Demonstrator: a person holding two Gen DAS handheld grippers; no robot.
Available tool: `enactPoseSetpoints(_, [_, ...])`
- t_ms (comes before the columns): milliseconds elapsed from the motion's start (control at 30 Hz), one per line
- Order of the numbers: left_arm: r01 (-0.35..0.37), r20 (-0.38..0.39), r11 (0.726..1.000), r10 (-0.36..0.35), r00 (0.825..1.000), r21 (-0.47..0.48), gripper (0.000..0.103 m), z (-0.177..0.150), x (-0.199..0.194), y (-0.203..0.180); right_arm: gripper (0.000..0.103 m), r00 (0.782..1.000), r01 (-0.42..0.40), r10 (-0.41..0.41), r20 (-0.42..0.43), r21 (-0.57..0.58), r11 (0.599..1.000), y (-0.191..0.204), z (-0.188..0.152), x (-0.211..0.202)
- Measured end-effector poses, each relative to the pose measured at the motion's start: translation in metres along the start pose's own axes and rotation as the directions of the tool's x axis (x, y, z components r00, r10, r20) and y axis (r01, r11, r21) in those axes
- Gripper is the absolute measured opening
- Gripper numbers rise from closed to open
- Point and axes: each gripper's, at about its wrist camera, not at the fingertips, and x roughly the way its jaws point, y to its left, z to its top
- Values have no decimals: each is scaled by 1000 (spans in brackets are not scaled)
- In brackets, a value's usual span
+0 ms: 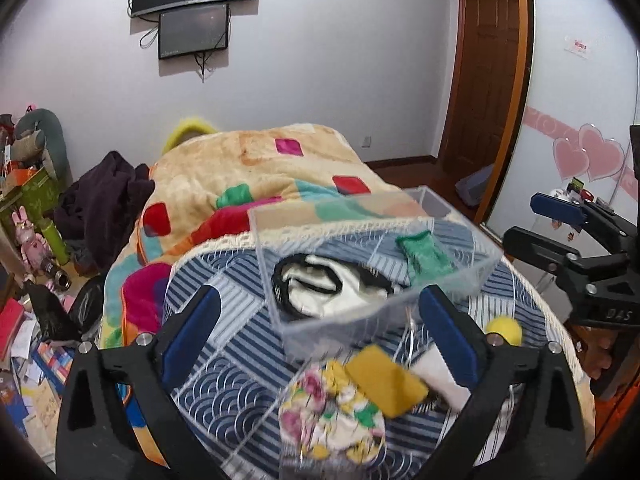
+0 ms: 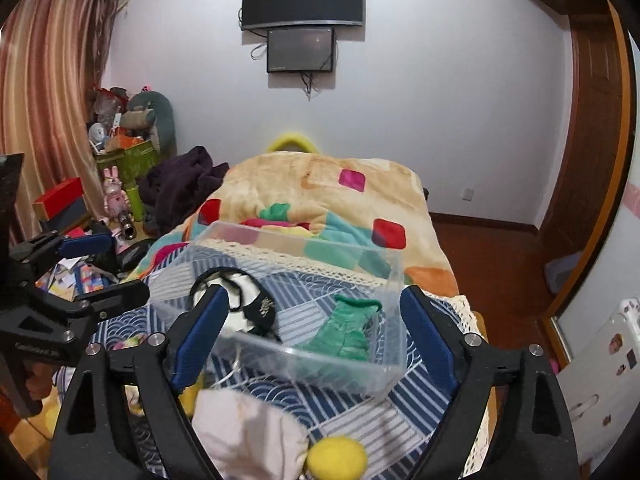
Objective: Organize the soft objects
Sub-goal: 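Grasp the floral scrunchie with the left tool while the right tool grasps the white cloth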
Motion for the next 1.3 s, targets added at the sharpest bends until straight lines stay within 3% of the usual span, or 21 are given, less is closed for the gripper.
enactPoseSetpoints(267, [-36, -69, 999, 38, 997, 27, 101, -41, 5, 2, 87, 997, -47, 49, -67, 31, 998, 13, -37, 9])
enactPoseSetpoints(600, [-2, -132, 1000, 3, 991, 7, 100, -73, 21, 5, 87, 969, -111, 123, -214, 66, 992, 27, -83, 36])
enactPoseSetpoints(800, [36, -141, 999, -30, 989, 37, 64, -80, 25, -1, 85, 964, -125, 142, -224, 88, 988, 22, -92, 37])
enactPoseSetpoints(867, [48, -153, 998, -43, 987, 33, 47, -80, 29, -1, 76, 964, -125, 141, -224, 83, 989, 23, -92, 35])
enactPoseSetpoints(1067, [45, -145, 999, -42, 988, 18, 32, -82, 31, 0, 44, 973, -86, 98, -207, 64, 994, 25, -96, 32])
enactPoseSetpoints(1133, [50, -137, 999, -47, 989, 15, 21, -81, 28, 0, 34, 977, -79, 89, -196, 61, 995, 24, -94, 30])
enactPoseSetpoints(1233, [58, -110, 998, -55, 992, 17, 19, -78, 19, 0, 20, 979, -89, 101, -176, 74, 993, 20, -91, 25])
enactPoseSetpoints(1300, [50, -81, 998, -49, 996, 22, 17, -75, 11, -1, 18, 980, -102, 114, -162, 85, 991, 17, -89, 21])
